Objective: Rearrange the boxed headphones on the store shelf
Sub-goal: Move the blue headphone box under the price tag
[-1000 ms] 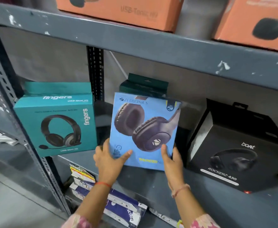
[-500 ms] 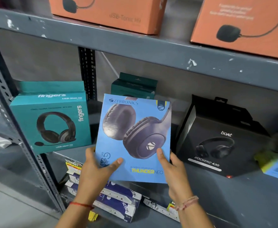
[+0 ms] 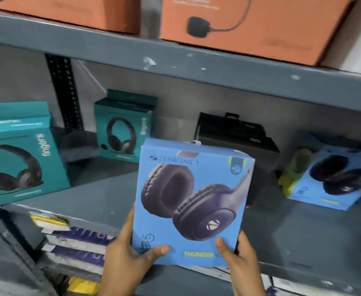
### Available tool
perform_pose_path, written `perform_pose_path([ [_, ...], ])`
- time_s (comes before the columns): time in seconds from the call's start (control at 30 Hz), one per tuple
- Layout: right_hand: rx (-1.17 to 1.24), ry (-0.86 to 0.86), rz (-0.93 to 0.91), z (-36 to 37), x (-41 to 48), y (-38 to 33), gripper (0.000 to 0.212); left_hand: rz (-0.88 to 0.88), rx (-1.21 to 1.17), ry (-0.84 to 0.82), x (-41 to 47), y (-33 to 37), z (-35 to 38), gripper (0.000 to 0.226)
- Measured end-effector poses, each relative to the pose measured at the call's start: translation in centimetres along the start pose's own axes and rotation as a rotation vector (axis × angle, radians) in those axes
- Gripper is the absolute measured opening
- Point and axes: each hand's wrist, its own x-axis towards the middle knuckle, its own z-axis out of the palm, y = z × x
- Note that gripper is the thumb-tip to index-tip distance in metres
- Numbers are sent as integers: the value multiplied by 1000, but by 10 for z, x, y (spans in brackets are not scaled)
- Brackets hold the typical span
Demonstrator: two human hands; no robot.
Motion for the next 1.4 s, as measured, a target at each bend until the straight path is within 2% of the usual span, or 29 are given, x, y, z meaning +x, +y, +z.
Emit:
perform_pose_path([
  [0.03, -8, 30, -10, -19, 1, 0, 72, 15, -2, -43, -3, 3, 17, 100],
  [0.13, -8, 116, -51, -86, 4, 0, 32, 75, -11, -184, -5, 17, 81, 99],
  [0.17, -23, 157, -57, -107, 7, -1, 28, 91, -29, -220, -5, 21, 102, 98],
  [0.27, -78, 266, -66, -178, 14, -6, 24, 126, -90, -348, -7, 34, 175, 91],
  [0.3, -80, 288, -61, -203, 17, -5, 30, 124, -115, -387, -8, 37, 200, 90],
  [0.37, -136, 313, -56, -244, 24, -8, 59, 106, -171, -445, -12, 40, 245, 91],
  [0.4, -159, 326, -50, -263, 27, -10, 62, 108, -186, -471, -15, 42, 267, 93],
  [0.53, -226, 357, -38, -327, 51, -10, 47, 124, -175, -547, -18, 56, 338, 92],
  [0.6, -246, 388, -25, -353, 68, -3, 25, 131, -110, -566, -15, 61, 365, 92],
  [0.63, -272, 415, -8, -363, 76, 2, 28, 136, -67, -575, -13, 63, 376, 92],
  [0.73, -265, 451, 26, -375, 96, 6, 24, 109, 7, -544, -3, 66, 400, 90],
  [0.9, -387, 529, 93, -377, 121, 17, 42, 135, 190, -501, 9, 62, 423, 80],
  [1.07, -524, 558, 149, -377, 126, 23, 55, 251, 642, -418, 12, 50, 433, 66],
  [1.23, -599, 597, 149, -376, 126, 20, 46, 292, 641, -387, 14, 43, 438, 64],
  [1.4, -630, 604, 155, -376, 126, 21, 48, 295, 650, -381, 14, 41, 439, 65],
])
